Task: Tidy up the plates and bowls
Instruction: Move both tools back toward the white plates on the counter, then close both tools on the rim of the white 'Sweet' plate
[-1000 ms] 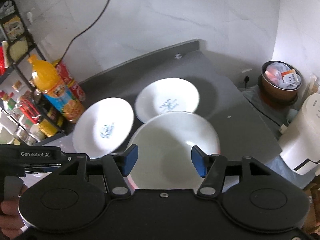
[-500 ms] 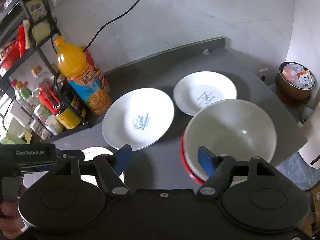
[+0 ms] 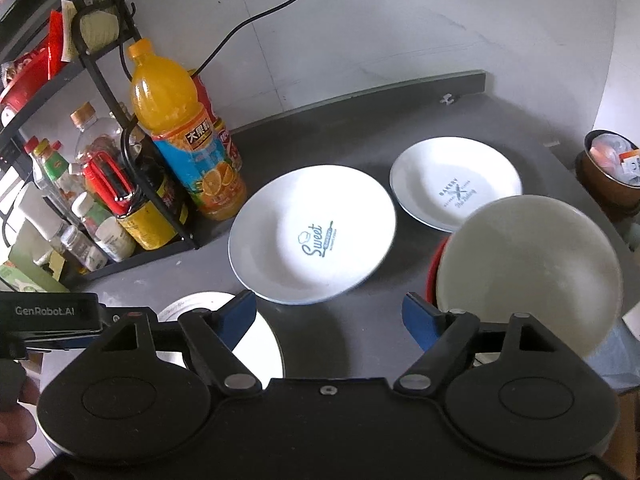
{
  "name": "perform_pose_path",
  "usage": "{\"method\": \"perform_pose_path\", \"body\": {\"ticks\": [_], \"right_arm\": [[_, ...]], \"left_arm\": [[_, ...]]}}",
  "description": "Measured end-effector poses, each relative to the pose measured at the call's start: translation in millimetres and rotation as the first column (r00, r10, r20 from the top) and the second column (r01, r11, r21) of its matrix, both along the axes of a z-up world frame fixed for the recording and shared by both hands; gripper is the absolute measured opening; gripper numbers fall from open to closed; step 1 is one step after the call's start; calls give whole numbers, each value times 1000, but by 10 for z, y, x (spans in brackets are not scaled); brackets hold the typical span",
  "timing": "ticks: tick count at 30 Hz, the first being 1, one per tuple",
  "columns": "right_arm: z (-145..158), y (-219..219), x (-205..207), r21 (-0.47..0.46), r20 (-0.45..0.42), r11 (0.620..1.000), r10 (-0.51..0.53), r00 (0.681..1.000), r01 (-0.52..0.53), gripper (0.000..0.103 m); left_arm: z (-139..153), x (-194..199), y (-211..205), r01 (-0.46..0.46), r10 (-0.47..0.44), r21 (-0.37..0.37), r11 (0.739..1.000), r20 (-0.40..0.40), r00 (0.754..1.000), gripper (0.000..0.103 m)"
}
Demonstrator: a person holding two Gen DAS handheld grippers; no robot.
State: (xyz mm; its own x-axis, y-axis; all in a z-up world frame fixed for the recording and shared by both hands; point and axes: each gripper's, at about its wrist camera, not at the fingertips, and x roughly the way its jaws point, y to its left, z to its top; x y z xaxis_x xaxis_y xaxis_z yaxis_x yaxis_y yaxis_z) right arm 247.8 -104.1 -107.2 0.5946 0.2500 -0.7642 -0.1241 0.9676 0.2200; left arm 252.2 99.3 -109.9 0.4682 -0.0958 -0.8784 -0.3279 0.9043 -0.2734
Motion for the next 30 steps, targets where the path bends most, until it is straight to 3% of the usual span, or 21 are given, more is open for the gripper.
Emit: {"method": "perform_pose_path", "body": {"ticks": [5,16,19,22,30], "right_arm": [[-153,9,167,21,11,1000,-21,1000,20,77],[-450,117,606,-21,-6,999,-47,999,47,59],[-537,168,778,-32,-41,999,-44,998,43,45],[-602,198,926,-72,-67,995,-73,995,68,41],[-782,237,1299,-134,-149,985,-127,981,107,41]], "left_arm": [[-69,164,33,-16,16,19,1000,8,1000,73],[-353,643,50,-44,44,0,999,28,999,68],[-463,776,48,-52,52,-19,998,23,998,60],[-584,906,74,-63,63,-37,997,5,998,56],[-856,1212,143,-91,88,-49,995,-43,995,44]]}}
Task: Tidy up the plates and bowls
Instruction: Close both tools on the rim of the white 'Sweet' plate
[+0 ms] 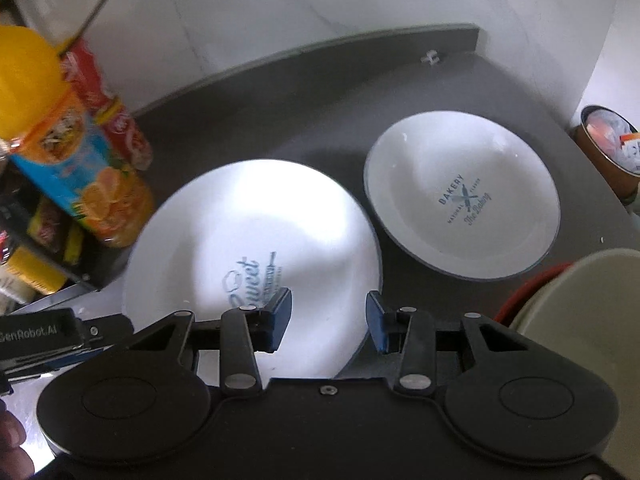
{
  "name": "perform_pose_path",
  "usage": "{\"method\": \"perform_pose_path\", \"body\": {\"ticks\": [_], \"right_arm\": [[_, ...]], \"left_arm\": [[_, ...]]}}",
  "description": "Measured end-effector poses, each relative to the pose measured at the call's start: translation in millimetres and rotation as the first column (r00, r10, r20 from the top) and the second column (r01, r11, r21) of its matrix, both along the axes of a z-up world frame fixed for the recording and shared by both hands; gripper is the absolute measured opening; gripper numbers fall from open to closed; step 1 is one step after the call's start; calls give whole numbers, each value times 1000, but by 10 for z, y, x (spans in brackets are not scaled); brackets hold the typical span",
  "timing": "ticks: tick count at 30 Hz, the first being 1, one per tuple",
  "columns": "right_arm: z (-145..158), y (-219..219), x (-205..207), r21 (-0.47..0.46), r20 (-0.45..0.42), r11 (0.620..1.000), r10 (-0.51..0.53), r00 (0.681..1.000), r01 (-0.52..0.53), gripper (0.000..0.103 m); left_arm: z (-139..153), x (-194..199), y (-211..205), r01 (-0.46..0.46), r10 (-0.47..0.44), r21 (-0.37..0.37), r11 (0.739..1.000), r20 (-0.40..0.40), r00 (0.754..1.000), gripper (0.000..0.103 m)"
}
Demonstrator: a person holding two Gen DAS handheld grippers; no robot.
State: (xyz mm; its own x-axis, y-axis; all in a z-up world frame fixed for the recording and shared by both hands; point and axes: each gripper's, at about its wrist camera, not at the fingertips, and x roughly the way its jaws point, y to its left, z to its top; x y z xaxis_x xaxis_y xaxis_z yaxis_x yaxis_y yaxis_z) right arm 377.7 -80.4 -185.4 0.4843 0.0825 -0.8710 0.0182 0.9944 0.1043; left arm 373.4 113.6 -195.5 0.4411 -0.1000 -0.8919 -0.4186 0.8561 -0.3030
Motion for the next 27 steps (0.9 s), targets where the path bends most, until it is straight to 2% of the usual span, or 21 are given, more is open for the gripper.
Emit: {"method": "perform_pose_path", "body": {"ticks": [4,10,21,23,27], "right_arm": [[-81,-8,138,-26,-44,1000,-11,999,10,43],[-168,-7,318,-49,-86,999,-13,996,9,42],[-405,-41,487,-26,-158,999,-32,987,28,38],[-406,-60,484,-22,-154,999,-30,988,27,36],[-400,-151,486,19,-164,999,-40,986,44,29]], "left_arm": [[-145,96,52,-22,21,-29,999,-23,1000,36],[-296,204,75,-34,32,-60,998,-45,998,29],[-424,333,129,-41,35,-112,993,-48,998,17],[-436,327,148,-41,34,-141,989,-51,998,14],[-411,312,133,-40,35,-118,992,-45,998,14]]}}
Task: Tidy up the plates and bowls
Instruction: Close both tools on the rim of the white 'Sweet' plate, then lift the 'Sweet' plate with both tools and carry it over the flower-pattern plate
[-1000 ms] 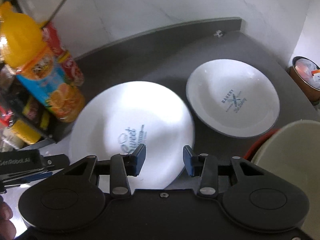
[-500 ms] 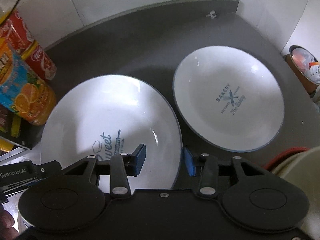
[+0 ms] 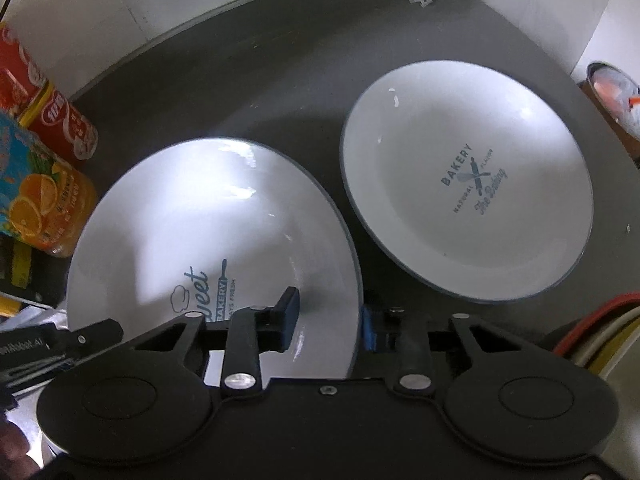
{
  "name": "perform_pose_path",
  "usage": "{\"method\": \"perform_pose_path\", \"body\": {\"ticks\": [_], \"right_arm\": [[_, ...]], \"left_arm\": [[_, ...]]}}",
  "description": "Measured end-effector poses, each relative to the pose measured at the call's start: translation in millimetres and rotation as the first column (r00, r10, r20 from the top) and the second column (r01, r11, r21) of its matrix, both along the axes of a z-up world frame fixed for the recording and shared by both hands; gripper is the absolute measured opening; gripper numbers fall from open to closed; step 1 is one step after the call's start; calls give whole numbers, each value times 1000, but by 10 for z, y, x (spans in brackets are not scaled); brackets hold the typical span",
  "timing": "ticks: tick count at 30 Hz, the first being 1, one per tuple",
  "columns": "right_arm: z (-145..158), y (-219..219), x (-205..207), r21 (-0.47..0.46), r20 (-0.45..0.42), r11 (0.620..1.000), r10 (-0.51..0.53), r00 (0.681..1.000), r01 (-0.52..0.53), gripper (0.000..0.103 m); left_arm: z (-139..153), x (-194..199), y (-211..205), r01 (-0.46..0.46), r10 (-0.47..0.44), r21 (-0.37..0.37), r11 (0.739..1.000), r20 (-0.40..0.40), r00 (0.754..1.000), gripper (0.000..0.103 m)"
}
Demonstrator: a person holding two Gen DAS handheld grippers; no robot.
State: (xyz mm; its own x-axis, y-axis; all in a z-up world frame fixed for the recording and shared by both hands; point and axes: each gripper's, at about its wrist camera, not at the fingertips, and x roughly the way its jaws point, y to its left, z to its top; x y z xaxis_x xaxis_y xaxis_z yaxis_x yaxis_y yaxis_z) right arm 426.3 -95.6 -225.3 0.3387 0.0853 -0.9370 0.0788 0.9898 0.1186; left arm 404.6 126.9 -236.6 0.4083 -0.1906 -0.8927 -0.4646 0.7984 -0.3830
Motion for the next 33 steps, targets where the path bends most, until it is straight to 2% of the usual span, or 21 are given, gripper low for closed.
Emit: {"method": "perform_pose_path", "body": {"ticks": [5,10,15,18,33], "right_arm": [[109,29,-69,24,40,999,19,999,-20,22],[271,-5,-177,71,90,995,56,994,-63,15],[405,23,-257,73,152,990,107,982,-119,11],[485,2,-314,101,162,988,103,981,-121,12],[793,151,-750,115,257,974,162,953,-197,12]], "left_arm": [[53,-29,-2,-14,14,2,1000,5,1000,14],[160,-105,70,-35,35,2,999,41,999,13],[281,-205,136,-58,59,-16,998,82,995,10],[326,-275,173,-65,66,-19,998,86,994,10],[623,-821,317,-87,86,-1,996,140,986,10]]}}
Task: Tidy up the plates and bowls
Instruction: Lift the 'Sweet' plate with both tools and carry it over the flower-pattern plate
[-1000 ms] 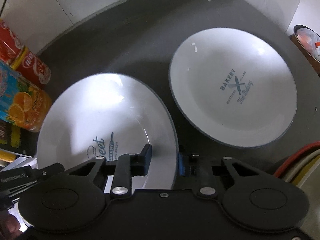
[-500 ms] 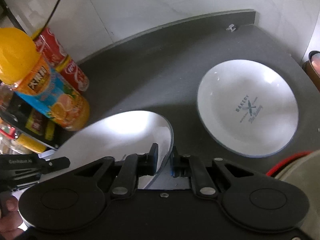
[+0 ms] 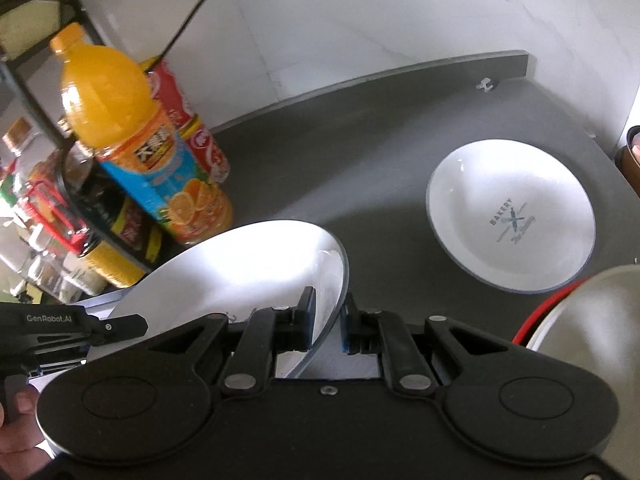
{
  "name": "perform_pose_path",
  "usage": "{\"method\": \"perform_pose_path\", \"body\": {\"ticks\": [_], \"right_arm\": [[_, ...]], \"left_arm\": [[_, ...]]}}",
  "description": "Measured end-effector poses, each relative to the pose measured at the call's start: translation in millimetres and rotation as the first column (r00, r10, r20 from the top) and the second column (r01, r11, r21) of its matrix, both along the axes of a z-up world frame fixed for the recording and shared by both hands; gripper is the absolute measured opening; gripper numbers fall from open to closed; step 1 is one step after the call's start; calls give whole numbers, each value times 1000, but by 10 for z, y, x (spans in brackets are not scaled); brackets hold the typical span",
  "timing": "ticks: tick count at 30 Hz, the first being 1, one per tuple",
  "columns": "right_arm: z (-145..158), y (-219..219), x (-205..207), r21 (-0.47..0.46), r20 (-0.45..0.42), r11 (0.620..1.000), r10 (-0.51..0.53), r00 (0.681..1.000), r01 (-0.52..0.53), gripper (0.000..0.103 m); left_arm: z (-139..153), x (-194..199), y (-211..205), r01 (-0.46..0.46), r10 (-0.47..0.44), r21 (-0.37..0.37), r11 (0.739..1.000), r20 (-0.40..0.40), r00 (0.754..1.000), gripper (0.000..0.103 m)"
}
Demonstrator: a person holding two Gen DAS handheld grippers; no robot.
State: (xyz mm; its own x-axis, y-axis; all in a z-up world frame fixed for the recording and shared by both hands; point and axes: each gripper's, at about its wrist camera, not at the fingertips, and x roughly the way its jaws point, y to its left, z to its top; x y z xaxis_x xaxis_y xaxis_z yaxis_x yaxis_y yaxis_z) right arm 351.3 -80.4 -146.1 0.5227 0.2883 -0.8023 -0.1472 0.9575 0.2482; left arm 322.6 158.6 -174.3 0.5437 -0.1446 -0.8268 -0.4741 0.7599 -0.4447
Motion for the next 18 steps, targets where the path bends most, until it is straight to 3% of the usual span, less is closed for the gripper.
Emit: {"method": "perform_pose_path", "body": {"ticks": [18], "right_arm": [[83,264,-615,0,31,998,62,998,-62,13]], "left_arm": [[62,-758,150,-35,35,29,999,-8,999,10]]}}
